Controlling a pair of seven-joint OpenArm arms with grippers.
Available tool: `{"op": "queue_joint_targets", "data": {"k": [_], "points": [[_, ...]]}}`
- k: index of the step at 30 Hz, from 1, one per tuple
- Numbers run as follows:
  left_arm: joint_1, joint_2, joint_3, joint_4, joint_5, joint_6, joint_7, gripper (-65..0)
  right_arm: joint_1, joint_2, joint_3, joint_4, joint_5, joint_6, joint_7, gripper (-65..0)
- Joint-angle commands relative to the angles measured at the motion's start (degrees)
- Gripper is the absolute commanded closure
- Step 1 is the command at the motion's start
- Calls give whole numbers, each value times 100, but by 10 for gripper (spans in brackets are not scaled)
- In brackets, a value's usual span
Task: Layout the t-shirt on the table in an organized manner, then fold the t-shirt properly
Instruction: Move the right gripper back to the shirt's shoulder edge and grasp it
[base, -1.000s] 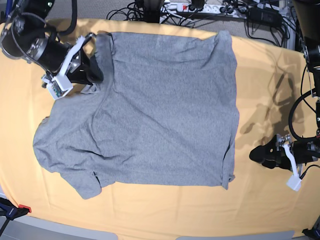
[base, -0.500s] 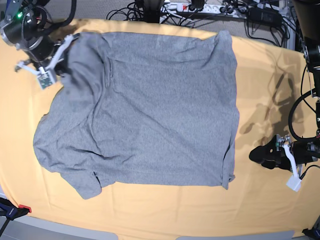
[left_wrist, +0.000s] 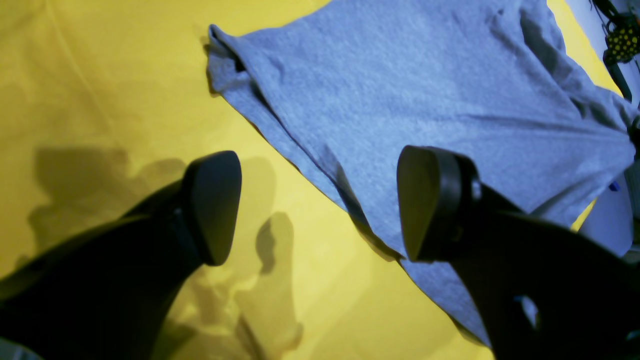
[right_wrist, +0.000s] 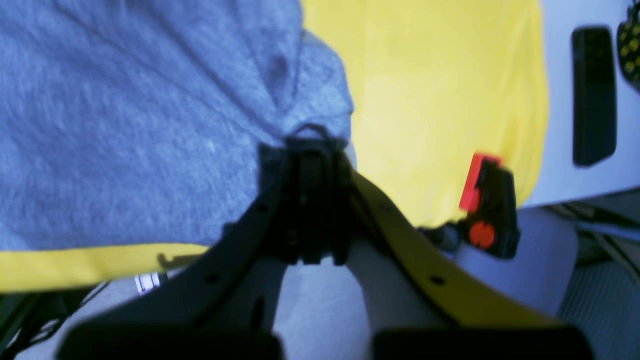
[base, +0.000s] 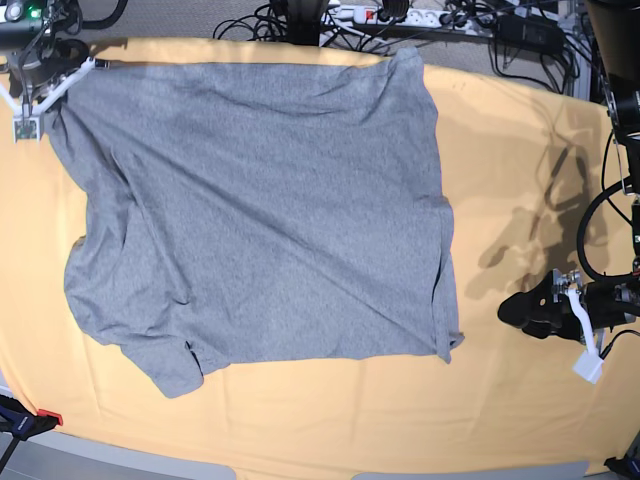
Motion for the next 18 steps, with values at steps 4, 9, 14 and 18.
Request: {"op": "queue_joint_targets", "data": {"k": [4,9,14,18], "points": [[-177,-105,-63,76,-175,-13,-111,-494,-321,-7,39,77,125,-33,-96,0],[-177,-103,-63,79,-181,-13,-111,-494,-560,-55,35,77,1762,643,-470,0],[-177,-105,-63,79,-179,-13,-107,-494,-540,-55,28,77,3558,1502,-378,0],[-177,-105,-63,76,-181,-13,-109,-494,-522,-55,28,77,4406,2105,249,0]]}}
